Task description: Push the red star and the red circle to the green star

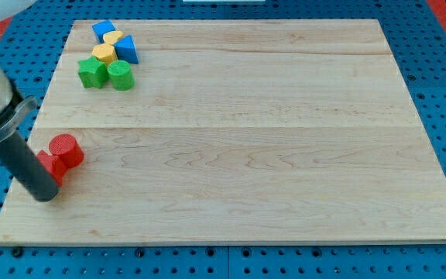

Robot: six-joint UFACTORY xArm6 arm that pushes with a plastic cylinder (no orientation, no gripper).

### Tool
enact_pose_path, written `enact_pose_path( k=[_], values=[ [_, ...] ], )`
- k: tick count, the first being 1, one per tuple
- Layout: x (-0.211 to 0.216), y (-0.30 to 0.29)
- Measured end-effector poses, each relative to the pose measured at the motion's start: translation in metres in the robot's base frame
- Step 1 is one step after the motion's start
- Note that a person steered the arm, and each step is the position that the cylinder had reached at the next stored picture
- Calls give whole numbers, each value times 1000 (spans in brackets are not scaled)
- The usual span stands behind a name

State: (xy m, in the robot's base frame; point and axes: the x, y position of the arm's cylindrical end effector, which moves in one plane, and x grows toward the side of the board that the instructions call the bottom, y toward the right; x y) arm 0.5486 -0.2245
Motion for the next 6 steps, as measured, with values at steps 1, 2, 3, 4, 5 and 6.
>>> enact_pose_path(
  k=[1, 2, 3, 4, 5, 6],
  values=[
    [-46, 22],
    [-96, 22],
    [-54, 58],
    [31, 34],
    [12, -53],
    [-25, -47]
  ],
)
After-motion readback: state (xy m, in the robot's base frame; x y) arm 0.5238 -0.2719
